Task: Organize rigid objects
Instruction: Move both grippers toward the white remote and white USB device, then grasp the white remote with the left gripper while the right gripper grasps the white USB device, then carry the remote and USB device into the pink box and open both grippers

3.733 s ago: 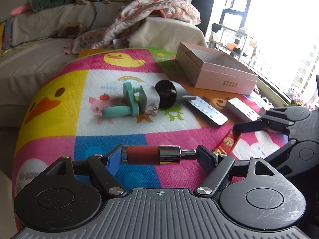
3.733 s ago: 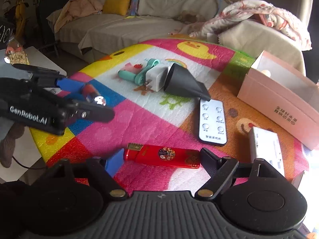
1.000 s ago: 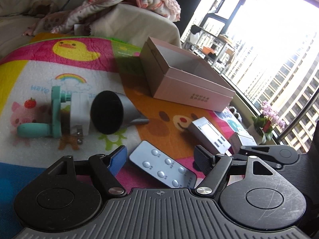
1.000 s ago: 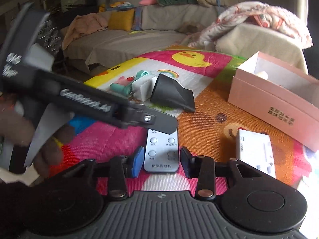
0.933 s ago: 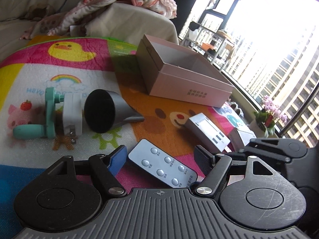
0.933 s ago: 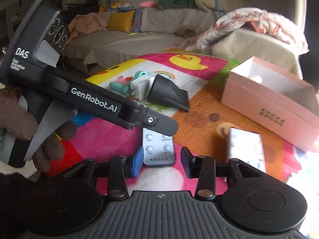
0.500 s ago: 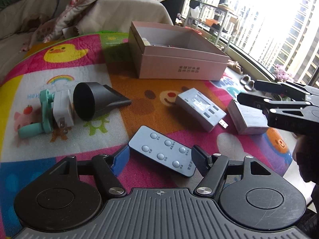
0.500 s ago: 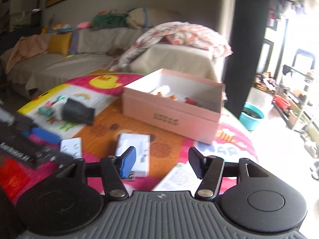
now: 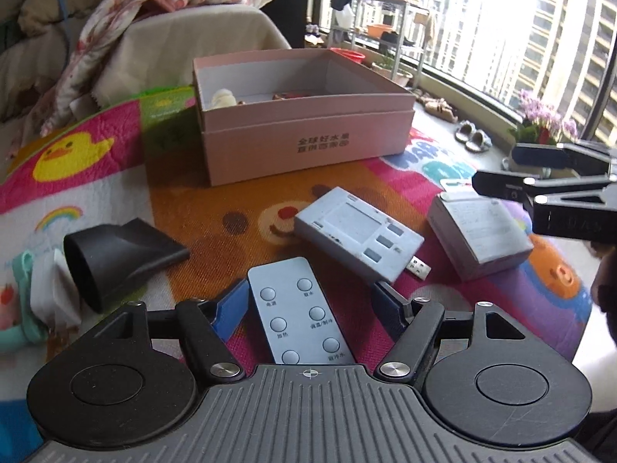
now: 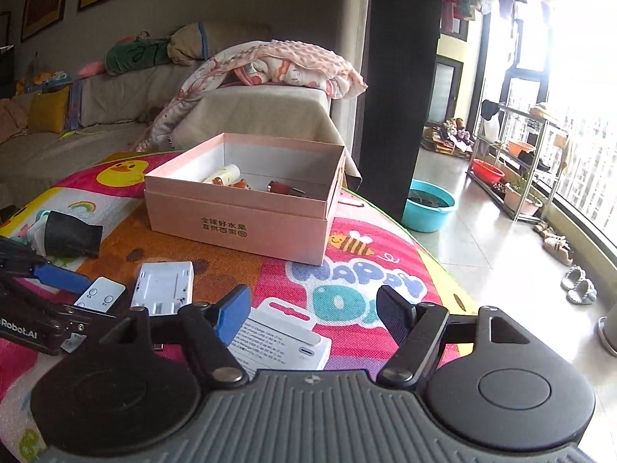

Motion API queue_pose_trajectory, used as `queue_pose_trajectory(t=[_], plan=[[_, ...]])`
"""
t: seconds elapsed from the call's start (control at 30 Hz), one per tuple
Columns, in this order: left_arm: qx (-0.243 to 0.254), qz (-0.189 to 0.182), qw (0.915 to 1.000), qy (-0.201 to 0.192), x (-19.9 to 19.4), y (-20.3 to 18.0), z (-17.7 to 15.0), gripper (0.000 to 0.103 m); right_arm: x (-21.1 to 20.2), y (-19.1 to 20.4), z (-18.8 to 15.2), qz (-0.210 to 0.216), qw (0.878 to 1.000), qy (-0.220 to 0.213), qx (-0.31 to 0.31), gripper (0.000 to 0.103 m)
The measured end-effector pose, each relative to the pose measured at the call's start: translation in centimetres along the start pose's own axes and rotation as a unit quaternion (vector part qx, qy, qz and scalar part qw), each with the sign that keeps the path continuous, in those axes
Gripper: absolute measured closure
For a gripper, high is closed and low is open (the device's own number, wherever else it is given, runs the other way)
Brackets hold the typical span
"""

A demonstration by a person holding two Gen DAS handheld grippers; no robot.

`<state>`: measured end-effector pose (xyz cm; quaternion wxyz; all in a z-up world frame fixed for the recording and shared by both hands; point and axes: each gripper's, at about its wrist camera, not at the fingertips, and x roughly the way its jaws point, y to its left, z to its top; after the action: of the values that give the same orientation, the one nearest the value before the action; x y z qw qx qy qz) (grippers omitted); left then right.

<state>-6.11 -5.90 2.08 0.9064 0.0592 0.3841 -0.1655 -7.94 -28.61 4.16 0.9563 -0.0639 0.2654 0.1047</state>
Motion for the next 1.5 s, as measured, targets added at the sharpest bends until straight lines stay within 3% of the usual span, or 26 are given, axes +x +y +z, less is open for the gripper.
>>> queue_pose_trajectory(t=[0.07,0.23,0.27,0.37,0.47,0.63,0.73,0.77,0.83,1.03,1.2,1.37,1.5], plan=[[0.027,0.008,0.9996,-0.007,-0.2,-0.7,-0.5,0.027,-0.1,0.0,-0.2,0.004,1.0,0.002,0.001,0.03],[0.026,-0.02,0.9994,-0.013,-1.1,0.1,-1.7,0.027,-0.1,1.6,0.5,0.041,0.999,-0.008,-0.013,0.03],[0.024,-0.022,0.9994,-0.016,-1.4,0.4,-1.9,0.031,0.2,2.2,0.8,0.049,0.999,-0.007,-0.017,0.03],[0.005,-0.009,0.9997,-0.022,-2.0,1.4,-2.2,0.059,1.3,4.1,1.5,0.085,0.996,0.006,-0.028,0.03],[-0.036,-0.036,0.9985,-0.021,-2.2,3.1,-2.1,0.059,2.7,5.9,1.8,0.115,0.992,0.027,-0.039,0.03],[-0.037,-0.034,0.9985,-0.022,-2.0,3.0,-1.9,0.059,5.2,8.2,1.8,0.127,0.989,0.062,-0.048,0.031],[-0.041,-0.027,0.9984,-0.027,-1.8,2.8,-1.9,0.059,6.2,8.6,1.5,0.138,0.987,0.073,-0.042,0.036],[-0.041,-0.025,0.9984,-0.029,-1.7,2.7,-1.9,0.058,6.3,8.5,1.6,0.142,0.986,0.075,-0.037,0.042],[-0.028,-0.019,0.999,-0.031,-1.6,2.2,-1.9,0.057,6.4,8.3,1.8,0.154,0.984,0.083,-0.03,0.055],[0.013,0.004,0.9994,-0.032,-1.3,1.1,-1.7,0.057,5.9,7.7,1.7,0.144,0.984,0.098,-0.037,0.055],[0.029,-0.01,0.9987,-0.042,-2.3,0.7,-2.9,0.06,4.4,7.3,1.2,0.141,0.983,0.109,-0.04,0.055],[0.033,-0.023,0.9979,-0.05,-4.4,0.6,-3.9,0.06,1.5,7.1,1.1,0.146,0.984,0.092,-0.052,0.056],[0.036,-0.031,0.9941,-0.097,-7.6,1.1,-1.4,0.06,-1.8,6.3,3.2,0.144,0.988,0.038,-0.047,0.056]])
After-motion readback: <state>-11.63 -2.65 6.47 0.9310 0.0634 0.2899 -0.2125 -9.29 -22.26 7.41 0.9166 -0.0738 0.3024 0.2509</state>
